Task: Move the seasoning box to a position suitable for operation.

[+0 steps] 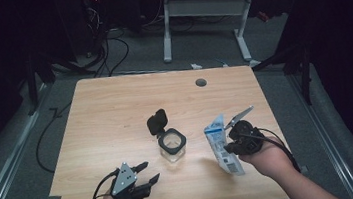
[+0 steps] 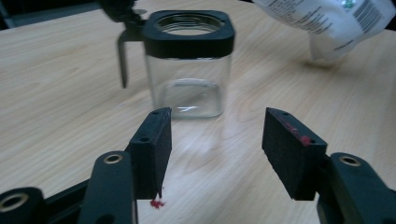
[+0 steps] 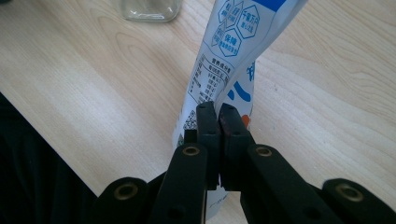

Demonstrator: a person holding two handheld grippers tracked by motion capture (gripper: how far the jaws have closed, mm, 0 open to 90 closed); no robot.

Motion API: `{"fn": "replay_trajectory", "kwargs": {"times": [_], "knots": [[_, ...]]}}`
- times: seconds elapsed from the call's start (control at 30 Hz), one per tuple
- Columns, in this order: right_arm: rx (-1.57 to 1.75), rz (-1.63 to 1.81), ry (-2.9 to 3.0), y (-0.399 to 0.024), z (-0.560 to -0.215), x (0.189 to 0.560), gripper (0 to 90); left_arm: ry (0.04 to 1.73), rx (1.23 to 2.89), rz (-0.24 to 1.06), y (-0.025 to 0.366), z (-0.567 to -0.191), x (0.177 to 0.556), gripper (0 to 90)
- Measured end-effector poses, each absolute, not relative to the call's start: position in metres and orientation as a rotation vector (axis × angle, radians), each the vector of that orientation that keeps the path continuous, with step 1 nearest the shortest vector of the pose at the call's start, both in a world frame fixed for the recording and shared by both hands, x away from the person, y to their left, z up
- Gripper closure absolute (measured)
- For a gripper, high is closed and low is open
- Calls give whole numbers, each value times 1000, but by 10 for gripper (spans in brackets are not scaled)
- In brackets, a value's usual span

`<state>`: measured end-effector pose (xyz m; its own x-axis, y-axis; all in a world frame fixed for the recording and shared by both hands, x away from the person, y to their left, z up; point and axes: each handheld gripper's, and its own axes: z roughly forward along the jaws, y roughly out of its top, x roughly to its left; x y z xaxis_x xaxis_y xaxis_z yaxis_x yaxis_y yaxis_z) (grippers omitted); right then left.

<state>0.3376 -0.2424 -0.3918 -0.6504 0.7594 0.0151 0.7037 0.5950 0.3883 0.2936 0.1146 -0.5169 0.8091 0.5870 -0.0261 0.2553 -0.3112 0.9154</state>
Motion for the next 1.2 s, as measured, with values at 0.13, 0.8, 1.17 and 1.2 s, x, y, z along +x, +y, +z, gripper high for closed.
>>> {"fn": "replay_trajectory", "kwargs": {"times": [0.13,0.8,1.17,1.2], "knots": [[1220,549,2677,-241,-390,335,891,610,1920,336,97,-520,291,416],[1204,488,2736,-238,-390,342,893,485,1903,211,6,-505,310,376],[1213,449,2748,-232,-385,341,894,419,1962,203,3,-518,299,333],[1218,455,2749,-230,-384,341,895,411,1960,195,3,-518,298,332]]}}
